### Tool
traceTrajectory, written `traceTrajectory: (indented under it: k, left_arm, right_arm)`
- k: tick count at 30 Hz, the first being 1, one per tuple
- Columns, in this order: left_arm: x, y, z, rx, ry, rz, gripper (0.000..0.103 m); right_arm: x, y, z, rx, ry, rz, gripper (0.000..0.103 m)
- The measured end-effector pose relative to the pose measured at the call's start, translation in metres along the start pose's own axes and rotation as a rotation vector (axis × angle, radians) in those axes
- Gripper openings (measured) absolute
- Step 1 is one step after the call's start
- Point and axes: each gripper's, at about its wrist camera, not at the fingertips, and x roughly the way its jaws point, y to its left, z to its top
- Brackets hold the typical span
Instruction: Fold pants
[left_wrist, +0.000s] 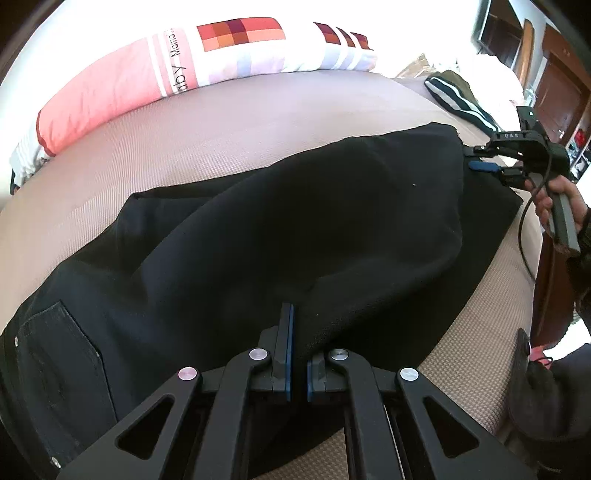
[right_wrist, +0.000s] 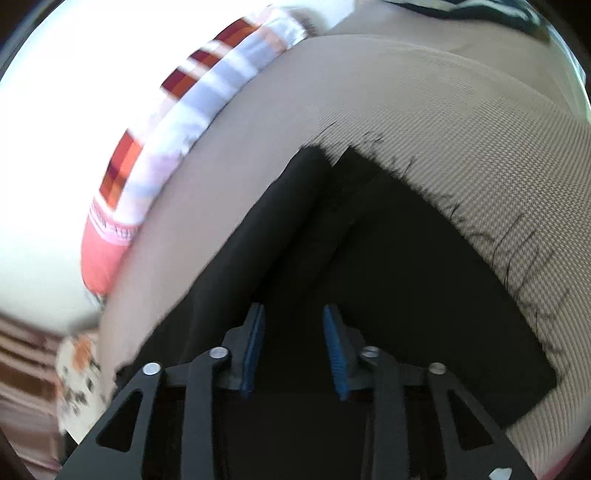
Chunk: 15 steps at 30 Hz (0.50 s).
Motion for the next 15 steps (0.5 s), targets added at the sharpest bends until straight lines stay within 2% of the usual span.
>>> traceTrajectory:
  k: [3, 5, 7, 10, 15]
  left_arm:
    - [-0.001, 0.002, -0.003, -0.002, 0.005, 0.004, 0.005]
    - [0.001, 0.001, -0.003, -0.004, 0.014, 0.006, 0.005]
    - [0.002, 0.001, -0.004, -0.002, 0.017, 0.01, 0.005]
    - [0.002, -0.001, -0.003, 0.008, 0.019, 0.012, 0.005]
    - [0.003, -0.01, 0.0, 0.031, 0.015, 0.012, 0.006]
  right_arm:
    - [0.008, -0.006, 0.013, 0.056, -0.034, 0.02, 0.019]
    - [0.011, -0.011, 0.023, 0.09, -0.037, 0.029, 0.01]
    - [0.009, -0.01, 0.03, 0.099, -0.036, 0.018, 0.006]
    - [-0.009, 0.01, 0.043, 0.039, -0.073, 0.023, 0.005]
    - [-0.081, 0.059, 0.052, -0.118, -0.228, -0.023, 0.004]
